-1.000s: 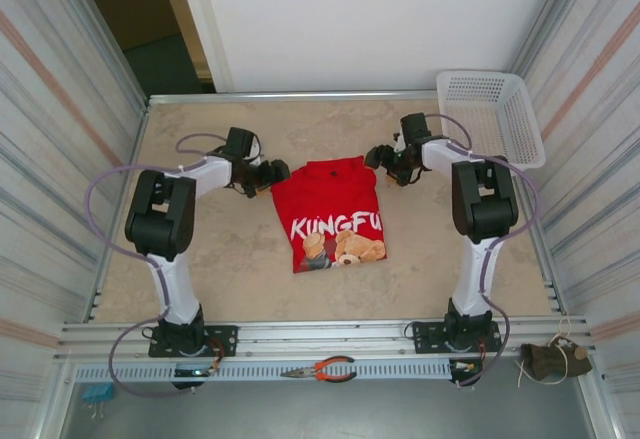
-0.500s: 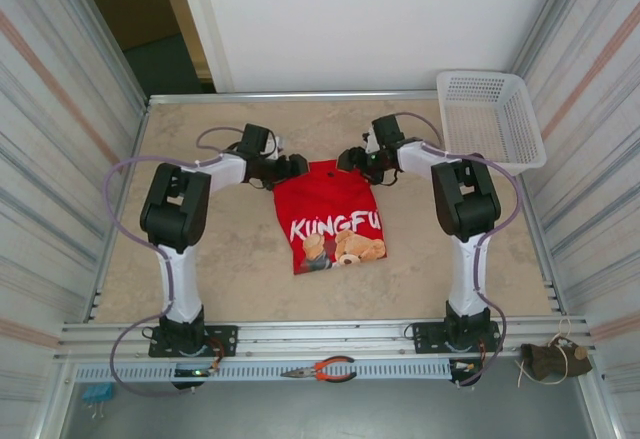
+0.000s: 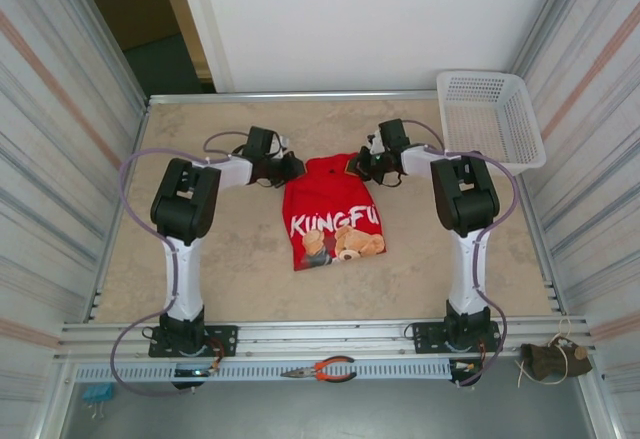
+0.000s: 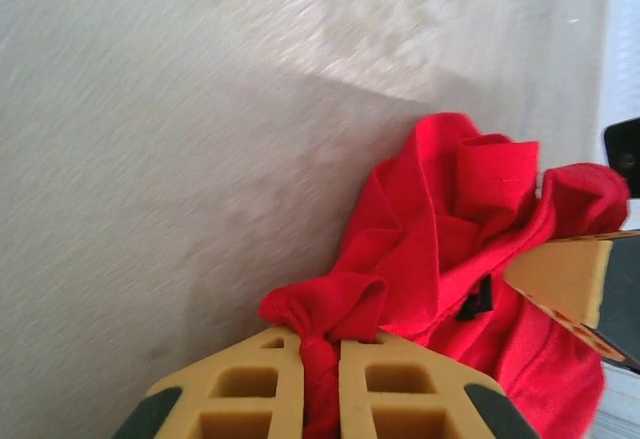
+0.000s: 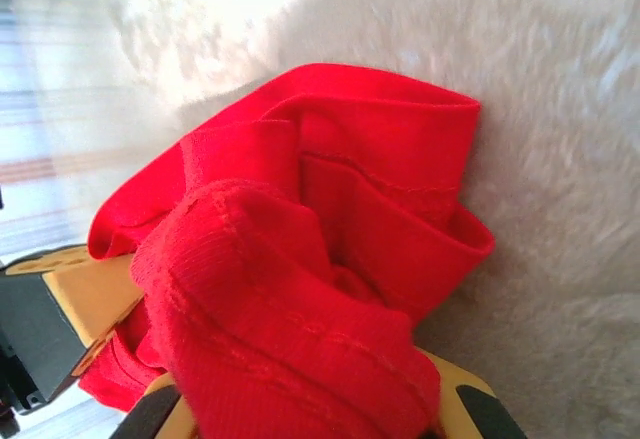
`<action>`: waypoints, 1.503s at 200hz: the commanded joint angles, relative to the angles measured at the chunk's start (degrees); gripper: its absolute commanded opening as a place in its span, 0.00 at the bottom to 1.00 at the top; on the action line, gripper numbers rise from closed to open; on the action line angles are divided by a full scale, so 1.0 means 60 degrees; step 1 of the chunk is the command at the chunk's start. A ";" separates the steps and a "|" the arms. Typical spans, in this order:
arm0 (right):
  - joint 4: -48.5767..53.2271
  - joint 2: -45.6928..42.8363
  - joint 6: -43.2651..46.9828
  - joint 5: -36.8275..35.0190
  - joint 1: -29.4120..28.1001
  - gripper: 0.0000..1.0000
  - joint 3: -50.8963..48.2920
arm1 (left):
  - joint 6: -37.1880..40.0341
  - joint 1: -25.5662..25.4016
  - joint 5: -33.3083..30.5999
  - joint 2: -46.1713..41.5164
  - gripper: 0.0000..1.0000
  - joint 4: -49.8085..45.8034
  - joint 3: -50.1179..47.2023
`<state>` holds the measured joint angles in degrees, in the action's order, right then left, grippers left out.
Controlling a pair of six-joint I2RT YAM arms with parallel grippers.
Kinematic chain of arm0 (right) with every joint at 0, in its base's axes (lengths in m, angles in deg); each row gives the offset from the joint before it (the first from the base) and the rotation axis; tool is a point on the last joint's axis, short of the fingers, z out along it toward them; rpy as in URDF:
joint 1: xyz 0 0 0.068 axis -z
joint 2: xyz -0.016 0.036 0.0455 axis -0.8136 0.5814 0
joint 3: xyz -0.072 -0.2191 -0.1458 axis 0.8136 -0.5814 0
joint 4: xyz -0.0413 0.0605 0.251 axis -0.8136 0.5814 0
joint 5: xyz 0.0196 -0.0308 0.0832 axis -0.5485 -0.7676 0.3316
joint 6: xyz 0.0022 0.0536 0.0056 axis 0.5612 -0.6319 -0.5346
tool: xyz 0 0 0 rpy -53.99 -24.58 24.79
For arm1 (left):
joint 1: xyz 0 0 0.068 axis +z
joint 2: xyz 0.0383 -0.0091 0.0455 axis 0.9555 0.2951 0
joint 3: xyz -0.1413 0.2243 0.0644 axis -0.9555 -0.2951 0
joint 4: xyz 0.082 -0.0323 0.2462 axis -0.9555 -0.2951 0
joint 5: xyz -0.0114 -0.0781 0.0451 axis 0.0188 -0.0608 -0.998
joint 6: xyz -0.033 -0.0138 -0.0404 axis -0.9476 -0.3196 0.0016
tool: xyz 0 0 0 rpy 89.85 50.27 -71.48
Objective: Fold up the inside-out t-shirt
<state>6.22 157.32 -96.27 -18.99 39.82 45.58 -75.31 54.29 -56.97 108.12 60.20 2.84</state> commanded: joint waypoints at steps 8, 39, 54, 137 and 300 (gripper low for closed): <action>-0.0232 -0.1260 -0.0685 0.0652 0.0378 0.00 0.1507 | 0.0290 0.0223 0.0208 -0.1325 0.00 -0.0488 0.2004; -0.0204 -0.2264 -0.0820 0.0599 0.0494 0.00 0.1963 | 0.0370 0.0220 0.0398 -0.2170 0.00 -0.0757 0.2818; -0.0357 -0.2875 -0.0804 0.0524 0.0470 0.00 0.1525 | 0.0292 0.0165 0.0443 -0.2777 0.00 -0.0511 0.2251; -0.2233 -0.7190 -0.0626 -0.0744 -0.0568 0.00 -0.6250 | 0.0610 -0.1284 -0.1054 -0.6527 0.00 0.1584 -0.5284; -0.0400 -0.6310 0.0524 -0.4033 -0.0081 0.47 -0.6017 | 0.2146 -0.1099 -0.3746 -0.3249 0.57 0.0075 -0.3003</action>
<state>-3.29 127.25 -95.36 -38.69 38.22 7.44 -64.53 45.70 -75.40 93.87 65.84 -18.88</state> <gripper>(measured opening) 0.446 0.473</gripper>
